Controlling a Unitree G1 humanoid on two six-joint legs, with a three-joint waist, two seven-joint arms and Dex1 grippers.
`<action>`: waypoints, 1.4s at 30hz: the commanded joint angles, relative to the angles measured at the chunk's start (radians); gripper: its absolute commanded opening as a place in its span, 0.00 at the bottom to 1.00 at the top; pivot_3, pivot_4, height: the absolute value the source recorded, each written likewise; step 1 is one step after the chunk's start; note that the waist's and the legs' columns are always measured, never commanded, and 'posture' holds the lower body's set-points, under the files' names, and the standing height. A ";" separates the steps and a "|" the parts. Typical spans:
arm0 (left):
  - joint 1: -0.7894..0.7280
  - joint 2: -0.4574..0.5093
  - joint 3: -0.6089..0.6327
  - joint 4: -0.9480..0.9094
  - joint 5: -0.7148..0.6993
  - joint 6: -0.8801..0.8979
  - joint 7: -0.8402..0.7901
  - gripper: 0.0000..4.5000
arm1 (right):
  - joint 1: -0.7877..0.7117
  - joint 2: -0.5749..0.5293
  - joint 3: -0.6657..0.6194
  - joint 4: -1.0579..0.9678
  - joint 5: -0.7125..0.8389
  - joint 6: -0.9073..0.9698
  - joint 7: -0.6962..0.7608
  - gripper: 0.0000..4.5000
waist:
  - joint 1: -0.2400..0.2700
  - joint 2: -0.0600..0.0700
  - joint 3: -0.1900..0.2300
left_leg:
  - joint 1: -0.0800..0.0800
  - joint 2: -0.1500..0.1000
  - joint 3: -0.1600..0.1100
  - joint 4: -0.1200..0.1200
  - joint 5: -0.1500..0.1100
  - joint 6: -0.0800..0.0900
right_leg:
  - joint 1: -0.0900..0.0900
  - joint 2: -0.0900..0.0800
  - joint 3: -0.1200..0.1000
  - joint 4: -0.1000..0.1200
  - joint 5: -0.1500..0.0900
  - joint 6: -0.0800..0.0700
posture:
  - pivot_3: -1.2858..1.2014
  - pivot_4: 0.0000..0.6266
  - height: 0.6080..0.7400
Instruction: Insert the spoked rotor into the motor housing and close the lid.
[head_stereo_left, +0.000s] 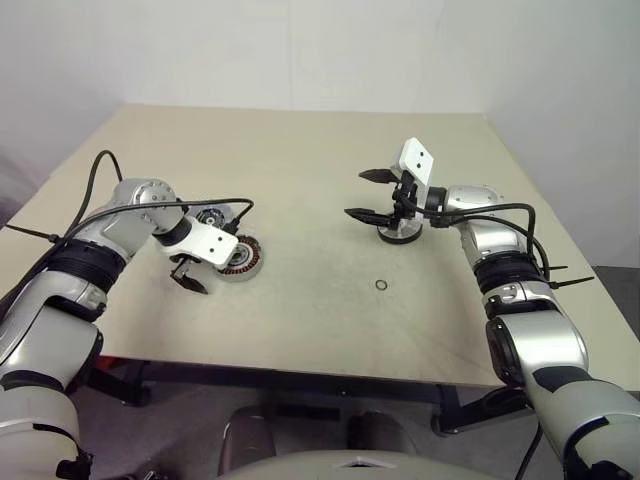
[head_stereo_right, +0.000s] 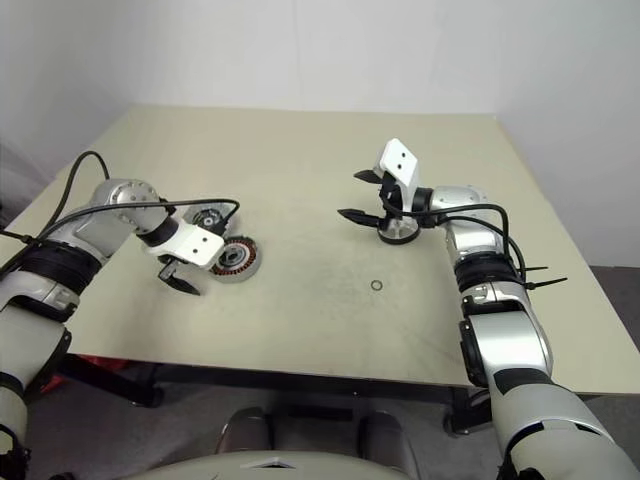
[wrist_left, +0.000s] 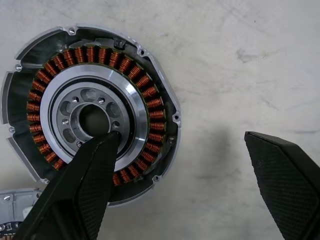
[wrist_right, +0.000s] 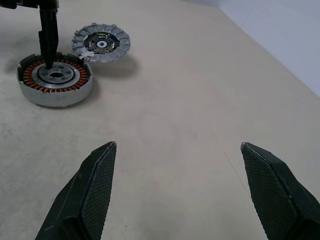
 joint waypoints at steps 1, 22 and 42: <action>-0.002 -0.009 0.007 0.040 0.031 -0.021 0.027 0.95 | -0.039 0.003 -0.020 -0.022 0.031 -0.015 -0.005 1.00 | 0.000 0.000 0.000 | 0.001 0.000 0.000 0.000 0.000 0.000 | 0.001 0.000 0.000 0.000 0.000 0.000 | 0.52 0.00 1.00; -0.019 -0.045 0.025 0.083 0.053 -0.046 0.041 0.34 | -0.059 -0.003 -0.029 0.006 0.041 -0.030 -0.027 1.00 | 0.000 0.000 0.000 | 0.014 -0.001 0.000 -0.007 0.001 -0.002 | 0.011 0.000 0.000 -0.001 -0.002 -0.003 | 0.52 0.00 1.00; -0.085 -0.101 0.061 0.099 0.054 -0.081 0.108 0.33 | -0.056 -0.002 -0.019 0.016 0.036 -0.041 -0.030 1.00 | 0.012 0.000 0.000 | 0.013 -0.002 0.000 -0.008 0.002 -0.001 | 0.011 -0.002 -0.001 -0.001 -0.002 -0.003 | 0.52 0.00 1.00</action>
